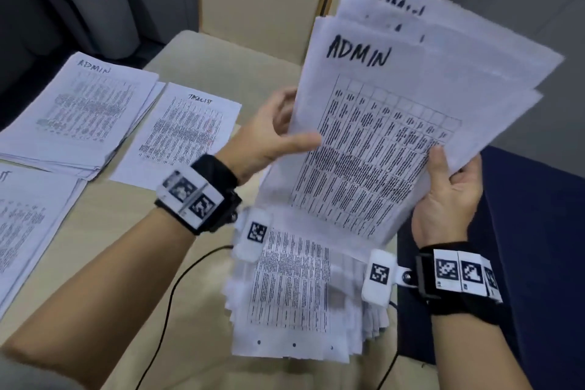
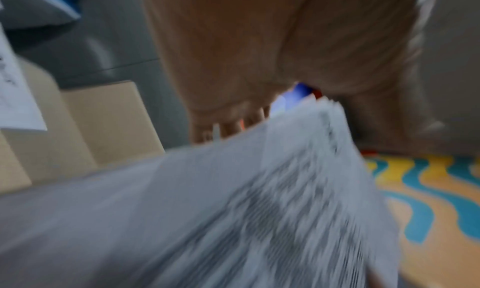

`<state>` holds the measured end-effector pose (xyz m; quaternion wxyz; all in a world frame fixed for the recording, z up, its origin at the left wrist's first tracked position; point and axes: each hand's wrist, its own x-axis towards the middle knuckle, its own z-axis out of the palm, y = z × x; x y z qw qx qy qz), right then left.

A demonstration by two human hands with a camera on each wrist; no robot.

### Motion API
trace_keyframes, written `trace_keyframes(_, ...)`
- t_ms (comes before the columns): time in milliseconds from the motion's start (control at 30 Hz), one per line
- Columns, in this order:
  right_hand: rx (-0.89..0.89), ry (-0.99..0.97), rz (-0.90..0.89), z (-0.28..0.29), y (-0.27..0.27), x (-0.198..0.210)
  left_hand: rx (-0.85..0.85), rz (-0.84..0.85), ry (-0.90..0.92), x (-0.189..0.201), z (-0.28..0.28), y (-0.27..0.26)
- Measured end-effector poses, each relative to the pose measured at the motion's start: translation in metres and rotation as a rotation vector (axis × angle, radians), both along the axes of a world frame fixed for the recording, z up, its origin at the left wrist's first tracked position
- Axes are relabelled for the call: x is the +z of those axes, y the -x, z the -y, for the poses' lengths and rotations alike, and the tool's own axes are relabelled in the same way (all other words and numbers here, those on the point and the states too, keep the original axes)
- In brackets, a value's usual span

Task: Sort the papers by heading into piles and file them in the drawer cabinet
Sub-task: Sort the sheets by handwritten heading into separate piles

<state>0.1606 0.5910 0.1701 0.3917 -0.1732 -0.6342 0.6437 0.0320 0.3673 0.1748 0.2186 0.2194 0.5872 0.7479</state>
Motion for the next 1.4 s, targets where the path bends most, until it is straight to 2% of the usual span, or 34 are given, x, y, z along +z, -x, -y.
trace_keyframes(67, -0.041, 0.018, -0.088, 0.003, 0.000, 0.005, 0.093, -0.081, 0.038, -0.018, -0.010, -0.013)
trace_keyframes(167, -0.063, 0.047, -0.208, 0.007, -0.003, 0.004, 0.325, -0.160, -0.009, -0.034, -0.028, -0.033)
trace_keyframes(200, -0.064, 0.047, -0.176, 0.010, -0.006, -0.003, 0.347, -0.138, -0.030, -0.042, -0.032, -0.041)
trace_keyframes(267, -0.047, 0.115, 0.045, 0.015, -0.016, -0.028, 0.310, -0.070, 0.008, -0.070, -0.038, -0.054)
trace_keyframes(333, -0.034, 0.182, 0.325, 0.017, -0.027, -0.062, 0.228, -0.014, 0.191, -0.101, -0.040, -0.064)
trace_keyframes(400, -0.036, 0.144, 0.470, 0.011, -0.035, -0.093, 0.116, 0.047, 0.351, -0.124, -0.039, -0.066)
trace_keyframes(467, -0.106, 0.086, 0.512, 0.004, -0.031, -0.100, 0.026, 0.015, 0.444, -0.134, -0.033, -0.060)
trace_keyframes(533, -0.176, 0.053, 0.431, -0.010, -0.025, -0.099, -0.023, -0.056, 0.577, -0.141, -0.030, -0.046)
trace_keyframes(600, -0.243, 0.041, 0.355, -0.025, -0.019, -0.094, 0.040, -0.109, 0.745, -0.151, -0.029, -0.027)
trace_keyframes(733, -0.282, 0.020, 0.401, -0.036, -0.021, -0.089, 0.299, -0.053, 1.048, -0.168, -0.035, 0.014)
trace_keyframes(867, -0.170, 0.124, 0.572, -0.026, -0.036, -0.112, 0.269, -0.002, 1.234, -0.176, -0.047, 0.040)
trace_keyframes(967, -0.099, 0.264, 0.677, -0.020, -0.048, -0.142, 0.254, 0.034, 1.241, -0.181, -0.051, 0.048)
trace_keyframes(1133, 0.035, 0.411, 0.708, -0.006, -0.054, -0.157, 0.097, -0.234, 1.306, -0.178, -0.060, 0.055)
trace_keyframes(1233, 0.076, 0.476, 0.720, -0.005, -0.050, -0.169, -0.055, -0.315, 1.248, -0.173, -0.060, 0.066)
trace_keyframes(1300, 0.124, 0.496, 0.738, -0.006, -0.050, -0.177, -0.082, -0.353, 1.223, -0.168, -0.055, 0.073)
trace_keyframes(1400, 0.170, 0.493, 0.799, -0.004, -0.049, -0.181, -0.024, -0.518, 1.362, -0.159, -0.050, 0.076)
